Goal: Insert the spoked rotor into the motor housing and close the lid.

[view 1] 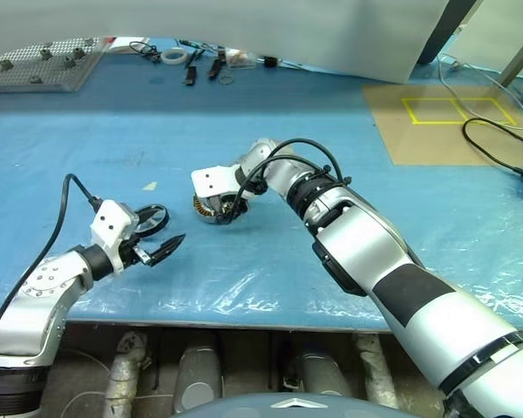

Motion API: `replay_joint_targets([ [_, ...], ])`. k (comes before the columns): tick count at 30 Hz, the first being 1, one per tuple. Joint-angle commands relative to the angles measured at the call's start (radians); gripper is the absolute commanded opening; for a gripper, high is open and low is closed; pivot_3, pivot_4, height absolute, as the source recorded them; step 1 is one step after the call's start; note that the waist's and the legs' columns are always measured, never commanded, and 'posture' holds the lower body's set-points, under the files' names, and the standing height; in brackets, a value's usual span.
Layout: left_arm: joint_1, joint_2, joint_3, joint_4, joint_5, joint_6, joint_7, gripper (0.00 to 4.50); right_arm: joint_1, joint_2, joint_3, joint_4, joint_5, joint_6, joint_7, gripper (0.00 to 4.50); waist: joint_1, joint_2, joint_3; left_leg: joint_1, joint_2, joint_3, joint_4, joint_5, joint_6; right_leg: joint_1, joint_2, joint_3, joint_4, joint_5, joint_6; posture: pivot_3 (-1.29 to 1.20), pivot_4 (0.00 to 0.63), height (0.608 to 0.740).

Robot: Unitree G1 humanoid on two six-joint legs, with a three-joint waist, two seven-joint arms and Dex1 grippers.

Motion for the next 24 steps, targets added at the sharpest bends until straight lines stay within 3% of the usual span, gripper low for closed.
replay_joint_targets([
  [1,-0.018,0.024,0.038,-0.021,-0.049,0.008,-0.036,4.5,-0.022,0.0,0.001,-0.021,0.004,-0.019,0.008,4.47,0.001,0.0,0.0,0.0,0.0,0.0,0.0,0.0,0.0,0.0,0.0,0.0,0.0,0.0,0.0,0.0,0.15,0.74],
  [24,-0.052,-0.005,-0.046,-0.028,-0.016,0.031,-0.001,4.5,0.034,0.005,0.057,-0.003,-0.067,0.015,-0.112,4.47,0.0,0.0,0.0,0.0,0.0,0.0,0.0,0.0,0.0,0.0,0.0,0.001,0.0,0.0,0.0,0.0,0.15,0.74],
])
